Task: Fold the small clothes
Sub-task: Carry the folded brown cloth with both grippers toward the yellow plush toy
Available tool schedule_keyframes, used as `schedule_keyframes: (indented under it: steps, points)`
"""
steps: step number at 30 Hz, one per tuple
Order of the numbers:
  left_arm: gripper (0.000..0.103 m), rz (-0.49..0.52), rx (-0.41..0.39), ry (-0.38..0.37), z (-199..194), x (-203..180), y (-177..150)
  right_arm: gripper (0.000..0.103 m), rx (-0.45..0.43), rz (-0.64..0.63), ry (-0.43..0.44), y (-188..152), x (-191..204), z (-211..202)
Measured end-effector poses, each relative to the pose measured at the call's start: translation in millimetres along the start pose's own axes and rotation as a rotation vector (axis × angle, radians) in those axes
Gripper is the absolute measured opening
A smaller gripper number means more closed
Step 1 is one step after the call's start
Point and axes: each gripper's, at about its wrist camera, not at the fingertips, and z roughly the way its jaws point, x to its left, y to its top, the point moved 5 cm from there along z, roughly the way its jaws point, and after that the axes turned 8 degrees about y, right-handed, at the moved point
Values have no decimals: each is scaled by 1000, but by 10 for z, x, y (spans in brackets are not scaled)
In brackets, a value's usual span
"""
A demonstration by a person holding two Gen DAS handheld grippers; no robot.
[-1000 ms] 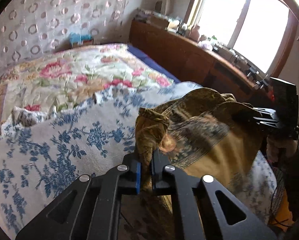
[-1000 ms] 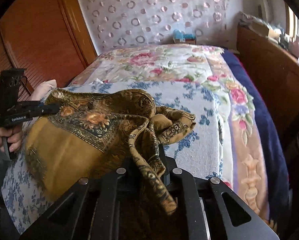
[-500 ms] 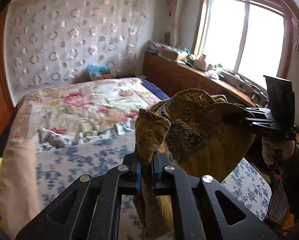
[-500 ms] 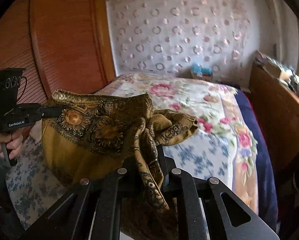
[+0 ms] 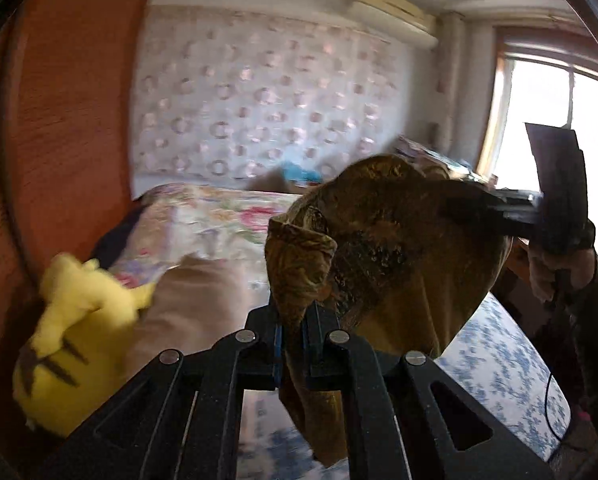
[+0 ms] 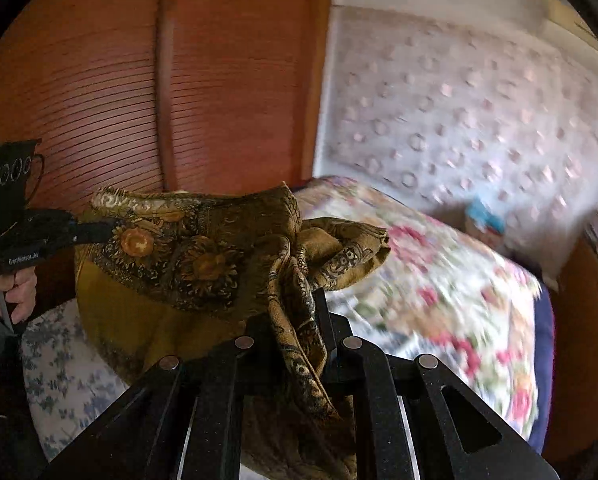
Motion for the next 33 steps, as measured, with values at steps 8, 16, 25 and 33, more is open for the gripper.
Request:
schedule_keyframes:
  steps: [8, 16, 25, 33]
  points:
    - [7, -148, -16, 139, 11, 652, -287, 12, 45, -196, 76, 779, 257, 882]
    - [7, -184, 54, 236, 125, 1027, -688, 12, 126, -335, 115, 1185, 435, 1863]
    - [7, -219, 146, 290, 314, 1283, -987, 55, 97, -255, 148, 1269, 489, 2524]
    - [10, -201, 166, 287, 321, 1307, -1027, 61, 133, -106, 178, 680, 361, 2659]
